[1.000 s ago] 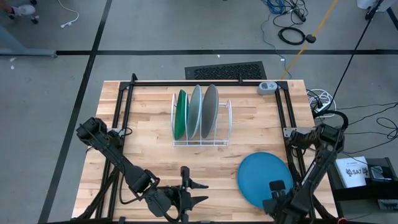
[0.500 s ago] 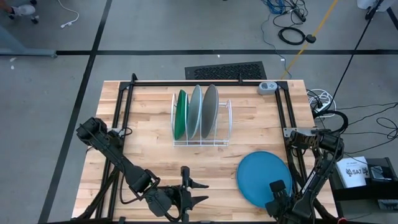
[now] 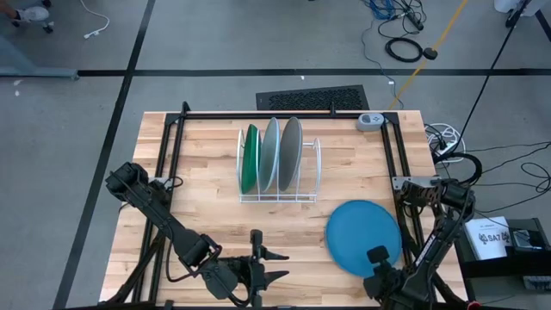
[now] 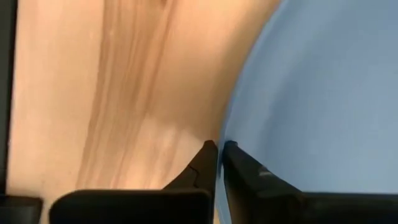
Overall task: Sort dishes
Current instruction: Put the blue plate in the dish rack
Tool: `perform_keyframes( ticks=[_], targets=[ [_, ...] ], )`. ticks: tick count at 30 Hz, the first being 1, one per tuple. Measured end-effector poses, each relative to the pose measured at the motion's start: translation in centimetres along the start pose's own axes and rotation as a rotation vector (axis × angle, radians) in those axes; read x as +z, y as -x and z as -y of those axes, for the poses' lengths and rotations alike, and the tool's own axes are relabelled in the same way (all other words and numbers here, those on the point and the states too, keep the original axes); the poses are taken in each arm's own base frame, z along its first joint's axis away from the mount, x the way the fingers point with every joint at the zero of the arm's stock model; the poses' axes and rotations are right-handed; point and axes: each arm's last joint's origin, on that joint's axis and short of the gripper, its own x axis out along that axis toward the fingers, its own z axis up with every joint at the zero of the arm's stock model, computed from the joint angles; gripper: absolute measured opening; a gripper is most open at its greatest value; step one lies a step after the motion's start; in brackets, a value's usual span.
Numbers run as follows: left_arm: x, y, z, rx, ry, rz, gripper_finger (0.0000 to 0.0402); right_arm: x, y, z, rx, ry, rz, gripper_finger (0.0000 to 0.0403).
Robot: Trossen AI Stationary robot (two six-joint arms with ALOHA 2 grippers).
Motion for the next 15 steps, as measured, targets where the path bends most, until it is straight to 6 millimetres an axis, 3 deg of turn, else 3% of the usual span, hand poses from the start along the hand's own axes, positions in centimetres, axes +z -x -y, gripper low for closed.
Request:
perform_keyframes(
  ticks=[7, 15],
  targets=[
    [0.0, -0.2, -0.2, -0.010, -0.003, 0.000, 0.0160, 2.2, 6.0, 0.9, 0.029, 0.123, 0.013, 0.0002],
    [0.9, -0.2, -0.2, -0.040, -0.073, 0.078, 0.0160, 4.2, 14.8, 3.4, 0.067, 0.216, 0.074, 0.0001]
  ],
)
